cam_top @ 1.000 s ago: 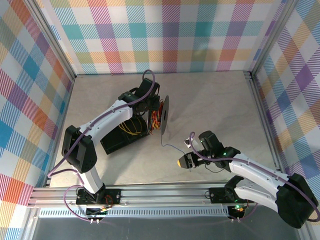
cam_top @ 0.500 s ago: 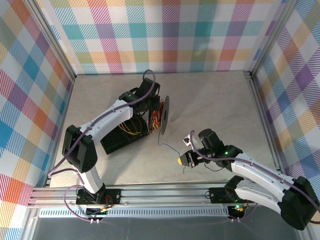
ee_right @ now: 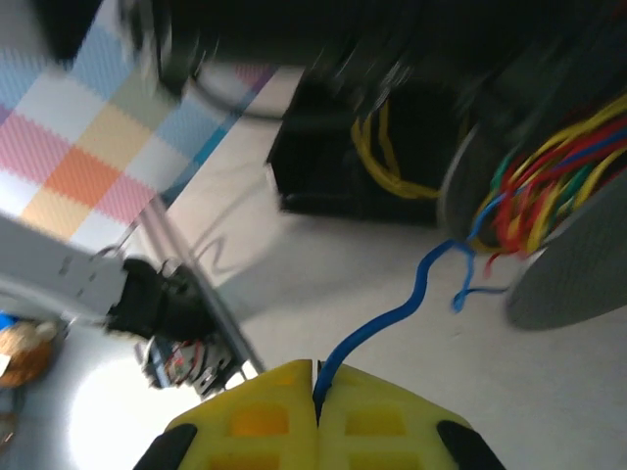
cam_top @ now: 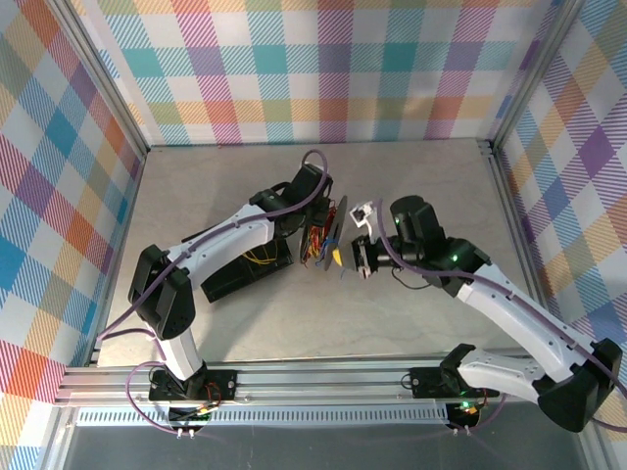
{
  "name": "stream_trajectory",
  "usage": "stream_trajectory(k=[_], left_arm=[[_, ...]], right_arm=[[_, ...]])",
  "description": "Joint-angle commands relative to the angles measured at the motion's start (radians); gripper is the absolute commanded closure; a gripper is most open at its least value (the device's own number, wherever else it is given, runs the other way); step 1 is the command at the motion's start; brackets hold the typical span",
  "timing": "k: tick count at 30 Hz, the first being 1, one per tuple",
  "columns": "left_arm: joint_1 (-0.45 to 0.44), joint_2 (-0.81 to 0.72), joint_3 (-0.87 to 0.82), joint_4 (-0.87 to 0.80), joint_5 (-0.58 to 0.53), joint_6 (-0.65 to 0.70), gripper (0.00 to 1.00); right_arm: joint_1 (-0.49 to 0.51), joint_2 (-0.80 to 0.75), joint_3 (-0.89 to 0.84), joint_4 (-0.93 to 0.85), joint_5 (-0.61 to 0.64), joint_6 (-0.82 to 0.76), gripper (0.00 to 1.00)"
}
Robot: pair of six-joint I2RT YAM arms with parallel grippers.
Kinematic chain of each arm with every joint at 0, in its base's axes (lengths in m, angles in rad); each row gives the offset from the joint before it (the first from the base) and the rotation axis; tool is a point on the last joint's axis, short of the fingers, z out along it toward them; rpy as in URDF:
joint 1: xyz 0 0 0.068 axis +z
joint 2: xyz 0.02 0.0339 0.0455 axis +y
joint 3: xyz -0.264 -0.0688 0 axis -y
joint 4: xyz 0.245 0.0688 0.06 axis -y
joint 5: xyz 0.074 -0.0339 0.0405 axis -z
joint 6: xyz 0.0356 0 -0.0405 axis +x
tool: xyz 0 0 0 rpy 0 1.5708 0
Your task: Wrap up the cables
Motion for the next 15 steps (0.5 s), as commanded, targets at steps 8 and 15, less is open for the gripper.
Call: stream_trajectory(k=[8,15], left_arm=[[-0.046,-0.114,-0.106,0.145,0.021,0.099,1.00],[-0.050,-0.185,-0.186,0.152,0.077,0.150,1.00]], right_arm=[[-0.282,0.215,0.301,-0.201,0.022,-0.117,1.00],[-0.490,0.410,0.406,-0.262,0.010,-0.107,1.00]])
